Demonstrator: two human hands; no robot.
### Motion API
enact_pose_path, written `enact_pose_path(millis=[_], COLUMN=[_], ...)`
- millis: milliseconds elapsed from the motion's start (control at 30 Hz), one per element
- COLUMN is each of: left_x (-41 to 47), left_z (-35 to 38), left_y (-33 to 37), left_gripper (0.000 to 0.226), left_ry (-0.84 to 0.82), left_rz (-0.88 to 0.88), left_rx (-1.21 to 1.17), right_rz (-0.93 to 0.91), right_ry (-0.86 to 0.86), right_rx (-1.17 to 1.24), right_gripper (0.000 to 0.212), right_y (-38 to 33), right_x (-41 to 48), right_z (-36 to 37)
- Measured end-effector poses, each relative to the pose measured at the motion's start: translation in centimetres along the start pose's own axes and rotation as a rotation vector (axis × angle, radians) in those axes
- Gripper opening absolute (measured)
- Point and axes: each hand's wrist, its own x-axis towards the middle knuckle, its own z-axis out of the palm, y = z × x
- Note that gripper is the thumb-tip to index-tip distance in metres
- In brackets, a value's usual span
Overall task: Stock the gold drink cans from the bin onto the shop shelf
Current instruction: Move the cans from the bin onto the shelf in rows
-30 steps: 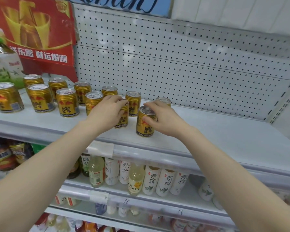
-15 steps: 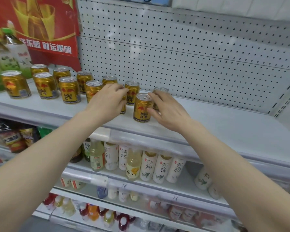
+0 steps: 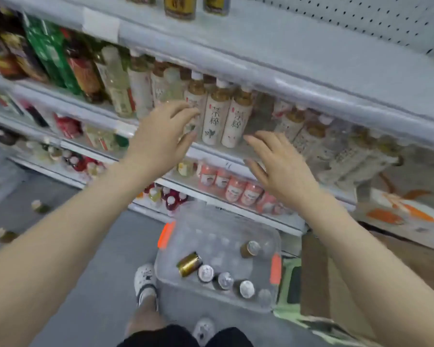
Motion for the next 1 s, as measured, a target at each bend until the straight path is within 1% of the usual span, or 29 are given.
enact_pose_path(millis=[100, 200, 300, 433, 533, 633, 700, 767, 833, 867, 933, 1000], left_x=[-6.5, -12.7, -17.9, -23.2, -25.6, -26.8, -27.5, -28.3, -28.6, -28.4, -28.2, -28.2], left_z=[5.6, 10.7, 15.4, 21.9, 26.7, 31.0, 33.3, 35.3, 36.6, 37.1, 37.9, 38.7], left_y=[1.3, 1.9, 2.0, 0.7, -0.6, -1.9, -2.5, -2.9, -2.8, -2.7, -2.5, -2.5], left_gripper=[0.04, 0.042, 0.047, 0.049, 0.052, 0.053, 0.055, 0.051, 0.049, 0.052, 0.066, 0.078], left_ry=[-0.146, -0.314, -0.519, -0.709, -0.803, -0.898, -0.934, -0.985, -1.082, -1.146, -1.253, -1.309], left_rz=[-0.103, -0.189, -0.33, -0.409, -0.411, -0.425, -0.439, -0.469, -0.518, -0.527, -0.522, -0.539], left_rx=[-0.079, -0.127, -0.182, -0.183, -0.177, -0.187, -0.184, -0.178, -0.111, -0.064, 0.011, 0.044], right_rz=[0.074, 0.138, 0.196, 0.278, 0.306, 0.263, 0.233, 0.22, 0.274, 0.324, 0.424, 0.506], right_ry=[-0.141, -0.323, -0.52, -0.771, -0.84, -0.938, -1.005, -0.998, -0.94, -0.903, -0.82, -0.748], right_rx=[0.138, 0.237, 0.326, 0.389, 0.436, 0.426, 0.421, 0.448, 0.494, 0.511, 0.497, 0.436], right_gripper=[0.043, 0.042, 0.052, 0.058, 0.063, 0.076, 0.079, 0.073, 0.064, 0.062, 0.06, 0.058], right_y=[-1.6, -3.2, -4.9, -6.9, -8.1, -9.4, -10.1, -10.5, -10.1, -9.6, -8.1, -6.0], right_x=[-7.3, -13.4, -17.8, -20.9, -22.2, -22.8, -22.9, -23.2, -23.6, -23.6, -23.8, -23.8], right_z=[5.2, 10.4, 15.4, 22.1, 28.0, 33.5, 36.1, 37.5, 38.0, 38.1, 38.3, 38.9])
